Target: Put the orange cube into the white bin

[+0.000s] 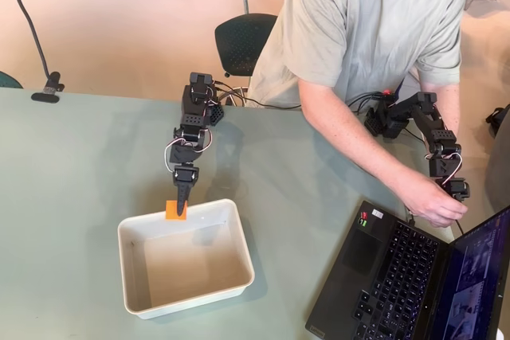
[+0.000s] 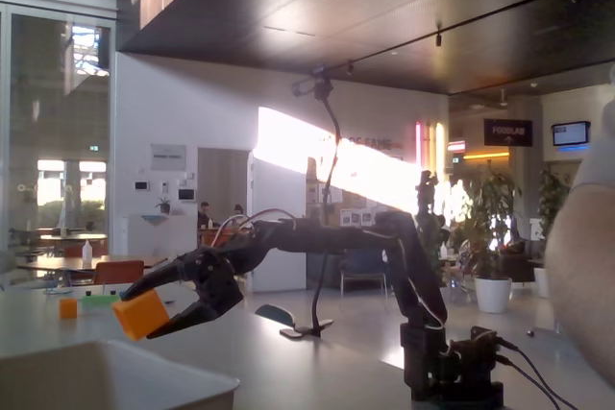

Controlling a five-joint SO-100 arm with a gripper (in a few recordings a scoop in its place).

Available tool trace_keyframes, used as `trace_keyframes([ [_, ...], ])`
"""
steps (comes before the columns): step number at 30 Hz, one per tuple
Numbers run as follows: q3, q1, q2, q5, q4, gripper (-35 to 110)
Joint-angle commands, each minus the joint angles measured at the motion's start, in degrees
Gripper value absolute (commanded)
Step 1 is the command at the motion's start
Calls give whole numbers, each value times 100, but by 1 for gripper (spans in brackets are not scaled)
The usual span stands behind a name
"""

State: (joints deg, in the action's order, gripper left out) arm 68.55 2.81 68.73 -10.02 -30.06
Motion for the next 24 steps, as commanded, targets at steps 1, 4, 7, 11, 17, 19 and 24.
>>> trace_keyframes([
  [1, -246, 35, 70, -9, 97, 14],
  [4, -246, 35, 70, -9, 97, 14],
  [7, -246, 62, 70, -18, 97, 14],
  [11, -246, 158, 62, -18, 44, 14],
  [17, -229, 202, 62, -18, 18, 14],
  [19, -211, 211, 53, -18, 18, 14],
  [24, -167, 211, 53, -18, 9, 19],
])
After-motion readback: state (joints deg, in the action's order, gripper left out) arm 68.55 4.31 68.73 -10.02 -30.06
